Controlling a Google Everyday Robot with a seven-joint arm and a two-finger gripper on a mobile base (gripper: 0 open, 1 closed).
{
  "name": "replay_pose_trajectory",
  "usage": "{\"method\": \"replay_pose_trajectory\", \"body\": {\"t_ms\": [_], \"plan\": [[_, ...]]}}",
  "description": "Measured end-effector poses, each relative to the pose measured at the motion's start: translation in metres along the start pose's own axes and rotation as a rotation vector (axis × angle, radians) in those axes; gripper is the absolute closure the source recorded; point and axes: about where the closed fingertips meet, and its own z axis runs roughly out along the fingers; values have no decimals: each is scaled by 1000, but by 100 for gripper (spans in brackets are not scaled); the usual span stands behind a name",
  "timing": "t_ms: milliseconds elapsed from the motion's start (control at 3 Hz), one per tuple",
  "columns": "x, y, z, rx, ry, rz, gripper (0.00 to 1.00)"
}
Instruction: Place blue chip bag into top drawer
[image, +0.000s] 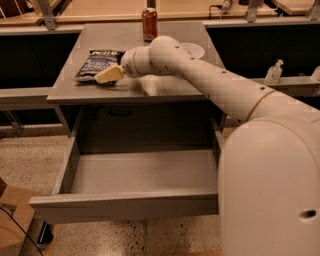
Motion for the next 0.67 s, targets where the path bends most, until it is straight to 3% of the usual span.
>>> {"method": "replay_pose_trajectory", "body": {"t_ms": [667], "plan": [[-14, 11, 24, -17, -28, -16, 64]]}}
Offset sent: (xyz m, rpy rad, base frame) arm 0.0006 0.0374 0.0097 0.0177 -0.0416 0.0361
